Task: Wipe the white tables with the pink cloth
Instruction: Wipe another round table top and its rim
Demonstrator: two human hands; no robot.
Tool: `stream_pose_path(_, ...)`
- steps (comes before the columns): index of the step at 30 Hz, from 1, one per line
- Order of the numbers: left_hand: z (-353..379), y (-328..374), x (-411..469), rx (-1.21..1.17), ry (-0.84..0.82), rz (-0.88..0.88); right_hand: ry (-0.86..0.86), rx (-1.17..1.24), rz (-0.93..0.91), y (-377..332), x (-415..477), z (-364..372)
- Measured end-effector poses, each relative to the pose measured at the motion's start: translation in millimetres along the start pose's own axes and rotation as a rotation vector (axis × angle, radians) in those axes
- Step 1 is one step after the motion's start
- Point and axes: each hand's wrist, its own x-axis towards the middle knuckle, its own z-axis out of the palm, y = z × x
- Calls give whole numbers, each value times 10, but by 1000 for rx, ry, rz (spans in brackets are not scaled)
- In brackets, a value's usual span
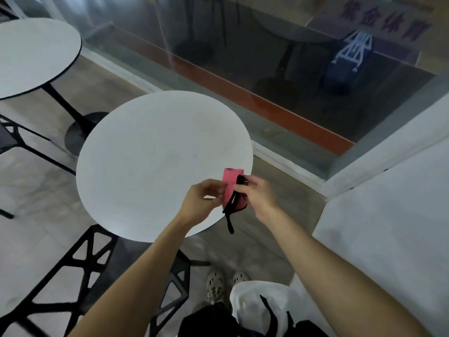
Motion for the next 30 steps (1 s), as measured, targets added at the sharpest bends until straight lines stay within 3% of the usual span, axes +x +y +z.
stream_pose_path(2, 53, -29, 12, 15, -13, -77, -32, 10, -27, 42, -7, -100)
stream_pose_path(5, 182, -25, 8, -177, -237, -188, -42, 108, -54, 91, -48, -202)
stream_pose_path(7, 270, -9, 43, -186, -277, -187, 11, 105, -83, 136, -60, -270)
stream_pose_path(11, 419, 54, 78, 195, -18, -114, 176, -115, -43, 284, -100, -417)
stream_pose_path(13, 444, 77, 27, 469, 106, -2, 179, 23, 37, 378, -101, -402)
stream_pose_path(15, 457, 78, -63, 736, 183, 146, 44, 235, 90, 413, -129, -286)
stream_pose_path(17, 479, 22, -158, 899, 139, 278, -63, 312, 163, 459, -135, -144)
stream_pose_path(19, 495, -53, -254, 935, 14, 317, -66, 280, 198, 564, -126, -34)
stream_pose_path(24, 338, -432, -349, 1055, -303, 175, 73, 208, 349, 1115, -57, -47)
stream_pose_path(30, -102, -930, -125, 1388, -318, 97, 340, -170, 282, 1843, -50, -154)
